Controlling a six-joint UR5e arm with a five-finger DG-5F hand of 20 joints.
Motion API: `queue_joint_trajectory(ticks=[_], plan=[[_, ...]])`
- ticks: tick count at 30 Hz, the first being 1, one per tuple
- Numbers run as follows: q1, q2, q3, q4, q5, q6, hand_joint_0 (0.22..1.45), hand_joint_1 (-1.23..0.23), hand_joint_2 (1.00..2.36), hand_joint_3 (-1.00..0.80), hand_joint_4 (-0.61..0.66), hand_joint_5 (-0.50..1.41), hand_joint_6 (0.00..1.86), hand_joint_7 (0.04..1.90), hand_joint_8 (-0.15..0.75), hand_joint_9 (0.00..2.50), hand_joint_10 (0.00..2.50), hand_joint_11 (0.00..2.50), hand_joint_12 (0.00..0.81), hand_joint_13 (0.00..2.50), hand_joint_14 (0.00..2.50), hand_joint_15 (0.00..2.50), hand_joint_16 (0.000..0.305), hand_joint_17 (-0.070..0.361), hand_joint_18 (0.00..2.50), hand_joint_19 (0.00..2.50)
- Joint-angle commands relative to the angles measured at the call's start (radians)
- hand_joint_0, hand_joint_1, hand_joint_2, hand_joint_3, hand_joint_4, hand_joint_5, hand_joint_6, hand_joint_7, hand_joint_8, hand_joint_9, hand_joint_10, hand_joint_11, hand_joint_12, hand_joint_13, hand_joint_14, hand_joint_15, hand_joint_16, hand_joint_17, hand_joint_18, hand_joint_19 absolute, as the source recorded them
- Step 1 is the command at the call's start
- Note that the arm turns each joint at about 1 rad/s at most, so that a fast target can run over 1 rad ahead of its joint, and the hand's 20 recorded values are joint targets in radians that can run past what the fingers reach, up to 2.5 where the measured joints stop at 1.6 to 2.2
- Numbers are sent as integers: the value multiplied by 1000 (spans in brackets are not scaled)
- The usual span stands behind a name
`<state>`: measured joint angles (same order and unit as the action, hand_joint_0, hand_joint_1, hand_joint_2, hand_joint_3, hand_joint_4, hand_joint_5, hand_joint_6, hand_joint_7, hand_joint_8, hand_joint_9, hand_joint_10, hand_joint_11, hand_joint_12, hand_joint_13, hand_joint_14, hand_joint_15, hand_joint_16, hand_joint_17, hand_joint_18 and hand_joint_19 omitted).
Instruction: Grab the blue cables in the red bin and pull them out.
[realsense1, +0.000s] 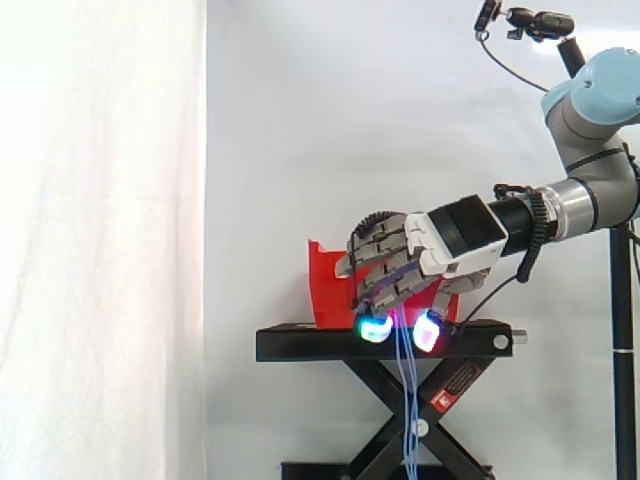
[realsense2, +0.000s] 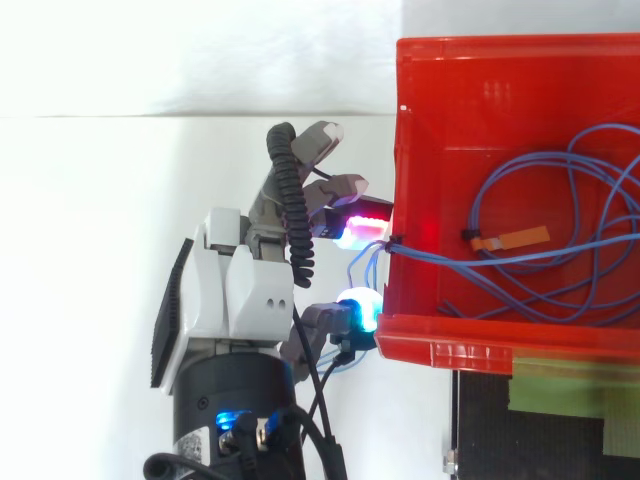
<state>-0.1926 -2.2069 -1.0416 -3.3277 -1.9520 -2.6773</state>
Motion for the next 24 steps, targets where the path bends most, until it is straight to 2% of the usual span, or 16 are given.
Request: queue_joint_trajectory(ticks=[1, 8, 20, 24], plan=[[2, -1, 0, 5, 1, 0, 795, -957, 1000, -1000, 178, 797, 7, 750, 271, 799, 16, 458, 361, 521, 11, 286, 51, 115, 425, 373], [5, 1, 23, 7, 1, 0, 798, -963, 1000, -1000, 171, 812, 5, 777, 270, 807, 16, 468, 361, 526, 11, 280, 51, 115, 433, 361], [2, 1, 23, 0, 1, -2, 804, -966, 1000, -1000, 161, 838, 6, 781, 269, 817, 16, 466, 359, 533, 11, 286, 51, 115, 435, 363], [2, -1, 23, 5, -1, -2, 806, -969, 1000, -1000, 151, 864, 3, 836, 268, 831, 16, 469, 359, 536, 11, 283, 51, 115, 442, 362]])
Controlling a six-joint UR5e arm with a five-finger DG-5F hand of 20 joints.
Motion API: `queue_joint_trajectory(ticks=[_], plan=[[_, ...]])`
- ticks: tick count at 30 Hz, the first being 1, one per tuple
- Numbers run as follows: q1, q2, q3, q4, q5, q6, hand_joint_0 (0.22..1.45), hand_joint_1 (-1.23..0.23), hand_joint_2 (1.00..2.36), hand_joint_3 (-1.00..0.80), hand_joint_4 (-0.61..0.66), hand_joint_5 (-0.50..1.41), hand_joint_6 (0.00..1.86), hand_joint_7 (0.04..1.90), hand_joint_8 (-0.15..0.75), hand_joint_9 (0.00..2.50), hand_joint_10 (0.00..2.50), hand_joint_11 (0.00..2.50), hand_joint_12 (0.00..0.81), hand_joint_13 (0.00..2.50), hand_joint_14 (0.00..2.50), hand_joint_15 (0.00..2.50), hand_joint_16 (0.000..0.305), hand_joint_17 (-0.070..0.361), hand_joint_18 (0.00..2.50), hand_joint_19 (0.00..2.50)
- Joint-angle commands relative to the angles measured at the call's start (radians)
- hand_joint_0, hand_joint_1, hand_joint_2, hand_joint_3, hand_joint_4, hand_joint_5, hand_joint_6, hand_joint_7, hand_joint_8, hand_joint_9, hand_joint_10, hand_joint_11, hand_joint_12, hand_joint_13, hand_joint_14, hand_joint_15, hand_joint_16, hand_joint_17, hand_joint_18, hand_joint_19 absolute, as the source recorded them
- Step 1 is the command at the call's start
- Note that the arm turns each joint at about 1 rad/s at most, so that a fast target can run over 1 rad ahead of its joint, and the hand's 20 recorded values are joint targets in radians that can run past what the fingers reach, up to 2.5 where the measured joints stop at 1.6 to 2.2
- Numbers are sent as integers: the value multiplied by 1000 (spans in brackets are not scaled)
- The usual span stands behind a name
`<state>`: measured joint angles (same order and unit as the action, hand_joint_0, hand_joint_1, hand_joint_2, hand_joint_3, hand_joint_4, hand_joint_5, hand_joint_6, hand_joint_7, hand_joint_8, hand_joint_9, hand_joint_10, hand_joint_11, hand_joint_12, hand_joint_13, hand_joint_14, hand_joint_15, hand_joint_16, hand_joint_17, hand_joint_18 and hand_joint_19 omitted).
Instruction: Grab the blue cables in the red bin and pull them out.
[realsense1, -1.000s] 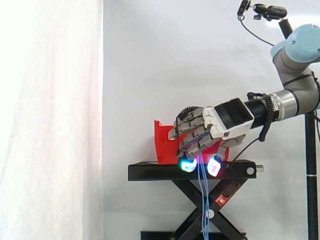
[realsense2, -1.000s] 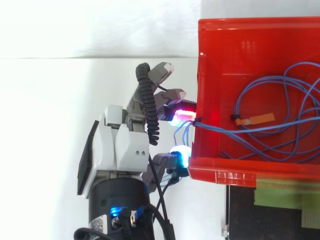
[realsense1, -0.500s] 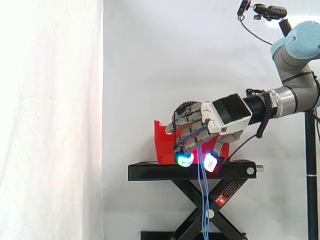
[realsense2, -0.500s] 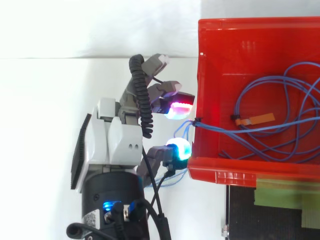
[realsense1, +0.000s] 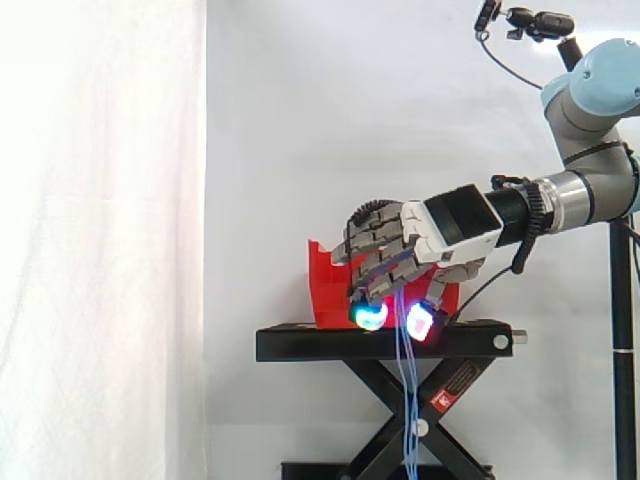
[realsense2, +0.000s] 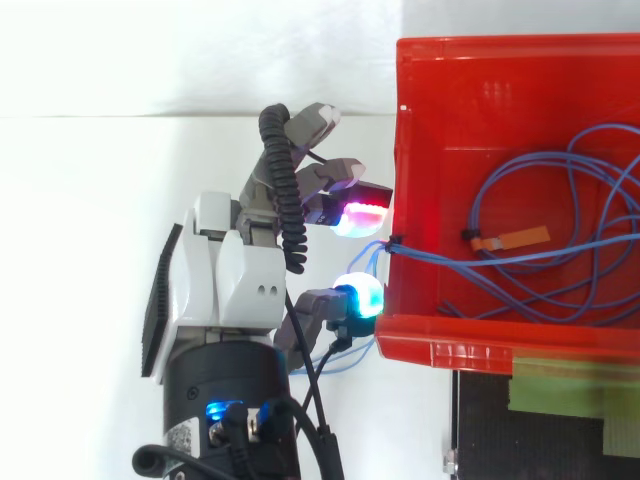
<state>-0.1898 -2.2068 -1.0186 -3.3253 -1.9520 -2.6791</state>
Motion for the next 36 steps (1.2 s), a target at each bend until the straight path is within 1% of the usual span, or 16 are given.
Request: queue_joint_trajectory(ticks=[1, 3, 4, 7, 18, 21, 28, 29, 31, 32, 34, 36], plan=[[0, -1, 0, 3, -1, 0, 808, -969, 1000, -1000, 150, 866, 2, 841, 267, 832, 17, 479, 358, 536, 11, 288, 51, 114, 442, 362], [1, -1, 0, 4, -1, 0, 810, -970, 1000, -1000, 148, 872, 14, 871, 270, 839, 16, 472, 358, 540, 11, 284, 51, 114, 445, 362], [0, -1, 0, 4, -1, 0, 812, -971, 1000, -1000, 140, 853, 119, 832, 273, 843, 16, 480, 358, 541, 13, 286, 51, 114, 447, 362], [0, 1, 0, 4, -1, 0, 819, -971, 1000, -1000, 142, 838, 244, 792, 270, 855, 17, 499, 358, 554, 11, 291, 50, 114, 459, 371], [0, 1, 0, -10, 1, 0, 830, -965, 1000, -1000, 144, 839, 317, 775, 272, 888, 18, 532, 356, 567, 13, 297, 50, 113, 478, 375], [0, 1, 0, -13, 1, 0, 843, -971, 1000, -1000, 129, 829, 384, 759, 274, 904, 20, 540, 354, 573, 12, 306, 50, 112, 483, 378], [0, 1, 0, -13, -4, 0, 857, -979, 1000, -1000, 125, 809, 452, 740, 269, 910, 21, 559, 353, 580, 12, 305, 50, 112, 492, 377], [0, 1, 0, -13, -4, 0, 855, -981, 1000, -1000, 132, 808, 456, 732, 268, 910, 19, 560, 353, 579, 12, 311, 50, 112, 493, 376], [0, 1, 0, -13, -7, 0, 852, -984, 1000, -1000, 144, 817, 393, 740, 270, 909, 19, 560, 354, 579, 12, 311, 50, 112, 494, 386], [0, 1, 0, -10, -7, 0, 846, -985, 1000, -1000, 140, 832, 307, 768, 270, 906, 18, 547, 354, 578, 14, 310, 50, 113, 495, 383], [0, 1, 0, -8, -7, 0, 842, -985, 1000, -1000, 141, 846, 207, 805, 268, 904, 19, 555, 353, 579, 13, 315, 50, 113, 495, 382], [0, -1, 0, -8, -7, 0, 836, -984, 1000, -1000, 144, 856, 150, 818, 271, 902, 19, 548, 356, 579, 13, 314, 50, 113, 494, 393]])
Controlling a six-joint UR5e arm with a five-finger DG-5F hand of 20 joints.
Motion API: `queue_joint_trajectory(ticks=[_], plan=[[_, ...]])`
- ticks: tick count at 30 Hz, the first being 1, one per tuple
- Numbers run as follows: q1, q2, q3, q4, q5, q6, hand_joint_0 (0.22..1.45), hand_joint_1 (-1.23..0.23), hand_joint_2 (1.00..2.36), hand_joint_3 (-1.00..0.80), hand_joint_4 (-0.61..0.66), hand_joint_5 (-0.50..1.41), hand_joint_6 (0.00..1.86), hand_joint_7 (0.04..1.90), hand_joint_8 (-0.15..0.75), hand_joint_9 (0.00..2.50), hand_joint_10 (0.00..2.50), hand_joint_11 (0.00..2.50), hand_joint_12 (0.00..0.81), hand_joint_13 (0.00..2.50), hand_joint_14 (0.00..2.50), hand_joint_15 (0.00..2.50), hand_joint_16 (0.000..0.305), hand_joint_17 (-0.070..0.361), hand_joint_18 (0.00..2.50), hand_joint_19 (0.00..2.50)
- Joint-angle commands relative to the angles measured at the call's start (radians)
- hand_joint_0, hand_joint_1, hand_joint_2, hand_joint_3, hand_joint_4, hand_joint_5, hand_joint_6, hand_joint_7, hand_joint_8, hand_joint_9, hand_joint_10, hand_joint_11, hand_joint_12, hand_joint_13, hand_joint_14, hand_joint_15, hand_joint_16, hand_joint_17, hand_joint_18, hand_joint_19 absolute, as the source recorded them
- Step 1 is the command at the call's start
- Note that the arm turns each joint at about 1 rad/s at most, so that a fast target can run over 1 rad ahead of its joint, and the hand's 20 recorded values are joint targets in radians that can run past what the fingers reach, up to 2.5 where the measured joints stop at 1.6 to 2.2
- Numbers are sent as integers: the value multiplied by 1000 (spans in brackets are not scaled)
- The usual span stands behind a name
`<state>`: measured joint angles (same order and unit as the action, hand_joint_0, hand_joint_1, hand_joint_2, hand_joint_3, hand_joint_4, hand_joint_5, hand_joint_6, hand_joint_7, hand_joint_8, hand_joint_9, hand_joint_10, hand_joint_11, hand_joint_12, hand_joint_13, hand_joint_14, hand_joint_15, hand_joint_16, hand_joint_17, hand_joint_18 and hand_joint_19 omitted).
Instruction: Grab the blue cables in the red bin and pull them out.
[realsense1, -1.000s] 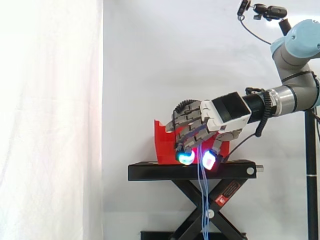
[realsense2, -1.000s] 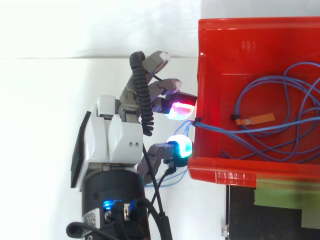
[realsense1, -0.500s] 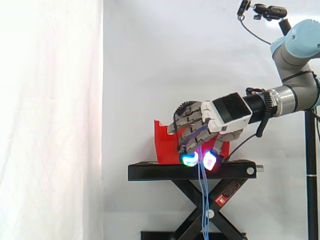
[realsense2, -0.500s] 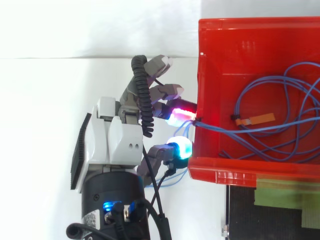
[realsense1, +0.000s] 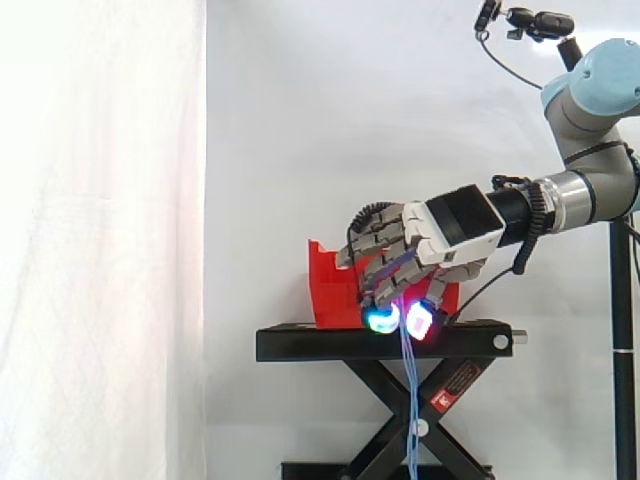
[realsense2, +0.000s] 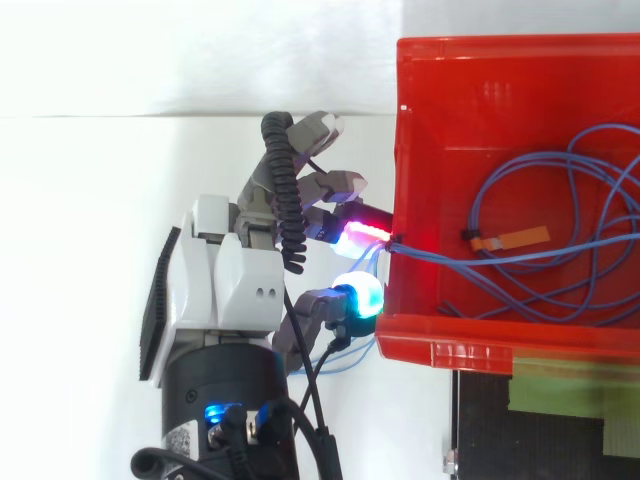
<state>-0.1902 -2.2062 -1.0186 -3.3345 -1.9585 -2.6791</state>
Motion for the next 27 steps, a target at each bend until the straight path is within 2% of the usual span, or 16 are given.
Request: queue_joint_trajectory(ticks=[1, 6, 11, 21, 27], plan=[[0, -1, 0, 3, -2, 0, 836, -984, 1000, -1000, 153, 861, 125, 826, 268, 901, 19, 547, 354, 579, 12, 314, 50, 113, 494, 390], [0, -1, -20, 23, 0, 0, 833, -984, 1000, -1000, 163, 883, 7, 856, 269, 897, 21, 548, 354, 577, 13, 314, 50, 113, 493, 393], [-2, -1, -41, 46, 0, 0, 829, -982, 1000, -1000, 170, 873, 4, 797, 269, 892, 20, 545, 355, 575, 13, 314, 50, 113, 491, 390], [-3, -1, -43, 52, 0, 0, 834, -981, 1000, -1000, 160, 862, 6, 779, 268, 888, 21, 539, 355, 576, 14, 315, 50, 113, 490, 402], [-6, -1, -43, 52, -2, 0, 875, -1003, 1000, -1000, 123, 865, 0, 886, 268, 891, 21, 549, 355, 581, 12, 312, 50, 112, 493, 388]])
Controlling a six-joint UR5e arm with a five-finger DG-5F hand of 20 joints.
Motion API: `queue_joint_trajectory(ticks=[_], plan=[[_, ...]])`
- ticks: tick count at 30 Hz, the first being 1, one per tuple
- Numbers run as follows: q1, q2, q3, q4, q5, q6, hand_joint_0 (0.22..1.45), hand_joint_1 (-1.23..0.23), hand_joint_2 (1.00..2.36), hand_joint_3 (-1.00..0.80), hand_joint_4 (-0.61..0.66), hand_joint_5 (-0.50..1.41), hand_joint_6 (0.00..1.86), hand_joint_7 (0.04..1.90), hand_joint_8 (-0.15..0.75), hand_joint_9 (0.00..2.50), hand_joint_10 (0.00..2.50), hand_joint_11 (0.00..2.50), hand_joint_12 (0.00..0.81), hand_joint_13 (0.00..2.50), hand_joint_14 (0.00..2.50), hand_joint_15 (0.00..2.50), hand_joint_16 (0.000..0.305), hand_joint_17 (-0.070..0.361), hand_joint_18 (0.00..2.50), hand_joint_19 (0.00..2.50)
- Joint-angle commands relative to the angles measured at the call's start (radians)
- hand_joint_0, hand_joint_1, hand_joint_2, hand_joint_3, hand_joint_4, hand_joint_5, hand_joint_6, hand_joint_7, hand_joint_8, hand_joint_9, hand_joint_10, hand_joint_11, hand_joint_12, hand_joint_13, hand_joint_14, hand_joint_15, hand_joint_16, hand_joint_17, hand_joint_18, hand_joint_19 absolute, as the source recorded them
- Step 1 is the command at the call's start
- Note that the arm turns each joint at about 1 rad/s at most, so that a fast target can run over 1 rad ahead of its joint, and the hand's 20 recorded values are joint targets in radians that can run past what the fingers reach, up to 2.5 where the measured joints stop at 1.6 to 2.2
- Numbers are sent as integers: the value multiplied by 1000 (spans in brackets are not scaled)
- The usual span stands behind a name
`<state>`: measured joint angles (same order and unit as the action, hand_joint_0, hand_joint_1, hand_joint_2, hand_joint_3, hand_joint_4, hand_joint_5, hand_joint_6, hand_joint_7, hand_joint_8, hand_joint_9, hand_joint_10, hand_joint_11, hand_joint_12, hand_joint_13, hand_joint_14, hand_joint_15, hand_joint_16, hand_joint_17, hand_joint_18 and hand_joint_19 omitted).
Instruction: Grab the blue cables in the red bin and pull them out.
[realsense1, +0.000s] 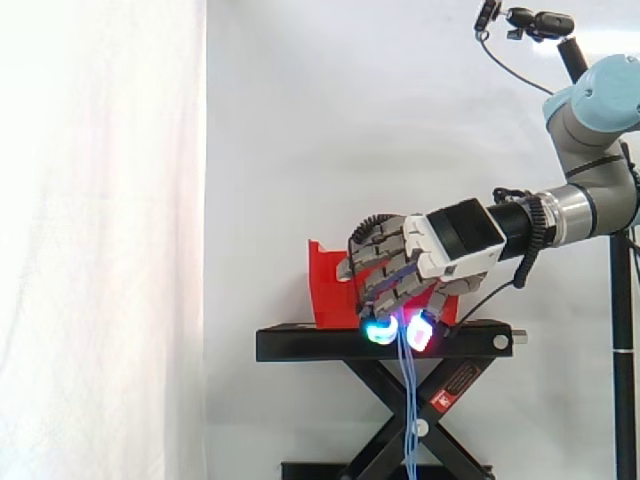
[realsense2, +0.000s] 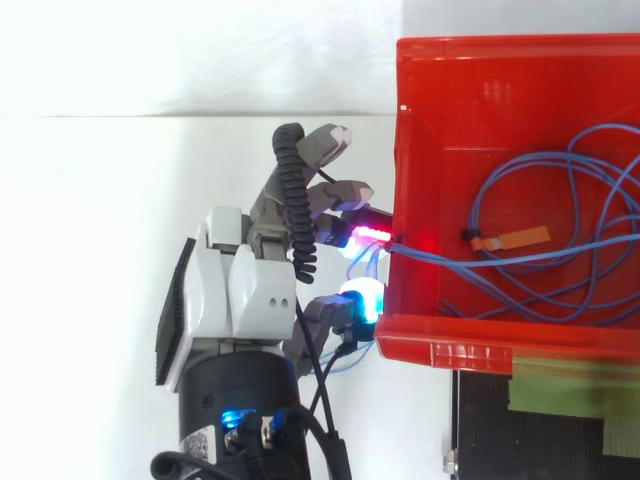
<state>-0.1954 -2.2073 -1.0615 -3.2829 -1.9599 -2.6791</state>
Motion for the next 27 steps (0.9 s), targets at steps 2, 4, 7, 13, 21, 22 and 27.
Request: queue_joint_trajectory(ticks=[2, 4, 7, 13, 21, 22, 27], plan=[[-2, 0, 0, -3, 0, 0, 890, -1011, 1000, -1000, 133, 807, 145, 820, 268, 889, 21, 554, 355, 586, 12, 311, 50, 112, 499, 386], [-2, 0, 0, -3, 1, 0, 897, -1015, 1000, -1000, 135, 765, 224, 780, 265, 889, 19, 562, 356, 587, 12, 314, 50, 113, 502, 384], [-2, 0, -2, -3, 1, 0, 881, -1032, 1000, -1000, 140, 714, 287, 733, 263, 887, 22, 574, 356, 590, 13, 316, 50, 113, 508, 391], [-2, 0, 0, -4, 1, 0, 839, -1040, 1000, -1000, 172, 738, 55, 793, 263, 875, 21, 577, 358, 588, 13, 322, 51, 115, 508, 396], [-2, 0, -2, -17, -11, 3, 823, -1034, 1000, -1000, 177, 733, 4, 760, 265, 863, 20, 565, 361, 582, 14, 319, 52, 116, 502, 398], [-2, 0, -2, -17, -11, 3, 822, -1032, 1000, -1000, 177, 733, 3, 755, 264, 864, 19, 560, 360, 580, 13, 320, 52, 116, 502, 403], [-2, 0, -2, -15, -11, 28, 820, -1030, 1000, -1000, 183, 732, 4, 758, 262, 862, 19, 575, 360, 579, 13, 319, 52, 116, 502, 395]])
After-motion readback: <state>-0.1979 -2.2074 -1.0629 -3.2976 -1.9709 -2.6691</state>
